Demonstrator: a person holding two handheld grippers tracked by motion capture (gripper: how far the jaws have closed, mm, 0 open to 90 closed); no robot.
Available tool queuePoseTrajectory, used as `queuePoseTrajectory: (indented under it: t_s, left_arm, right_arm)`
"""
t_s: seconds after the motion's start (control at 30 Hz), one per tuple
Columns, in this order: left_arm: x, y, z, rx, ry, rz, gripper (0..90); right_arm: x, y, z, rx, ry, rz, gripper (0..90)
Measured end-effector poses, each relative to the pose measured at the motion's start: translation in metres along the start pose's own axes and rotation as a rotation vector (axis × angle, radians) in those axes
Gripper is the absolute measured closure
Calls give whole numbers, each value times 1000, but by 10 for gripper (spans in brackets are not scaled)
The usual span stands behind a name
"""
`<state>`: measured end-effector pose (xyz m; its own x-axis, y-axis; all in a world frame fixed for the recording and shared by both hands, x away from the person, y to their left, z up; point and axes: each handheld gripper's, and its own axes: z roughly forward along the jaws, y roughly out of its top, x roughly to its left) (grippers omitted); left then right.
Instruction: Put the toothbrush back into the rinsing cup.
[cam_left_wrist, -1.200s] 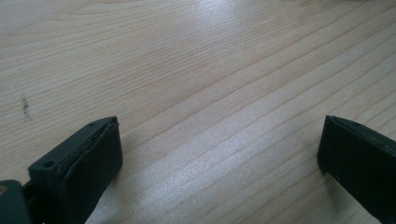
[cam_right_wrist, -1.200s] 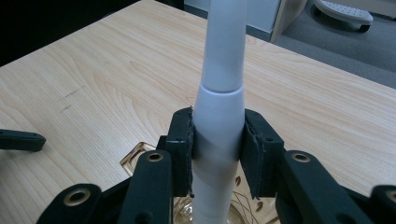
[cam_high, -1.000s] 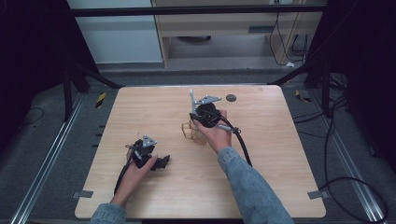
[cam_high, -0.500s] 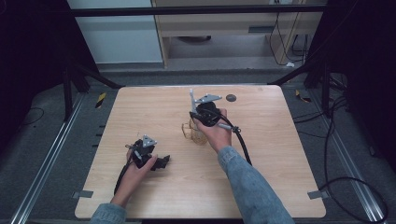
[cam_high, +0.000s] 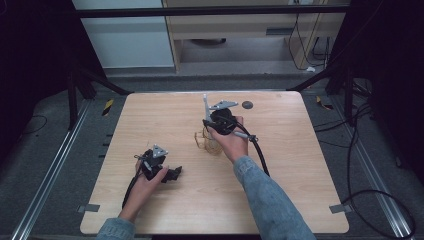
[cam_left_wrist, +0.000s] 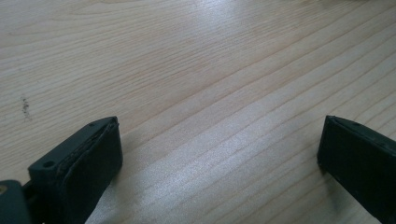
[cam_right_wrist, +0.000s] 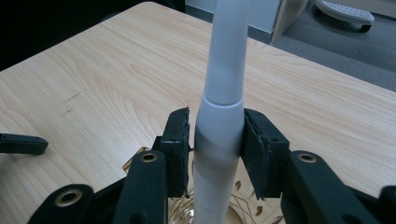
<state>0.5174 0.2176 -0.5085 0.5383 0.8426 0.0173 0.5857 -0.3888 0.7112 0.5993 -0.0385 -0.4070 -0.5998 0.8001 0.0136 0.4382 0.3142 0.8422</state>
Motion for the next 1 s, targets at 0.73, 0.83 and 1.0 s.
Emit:
queuePoseTrajectory:
  t_s: [0.73,0.83,1.0]
  left_arm:
    - [0,0,0,0,0,0,0]
    - [0,0,0,0,0,0,0]
    - [0,0,0,0,0,0,0]
  right_arm:
    - [1,0,-4,0,2,4,558]
    - [0,0,-4,2,2,2,548]
    - [0,0,-5,9,2,6,539]
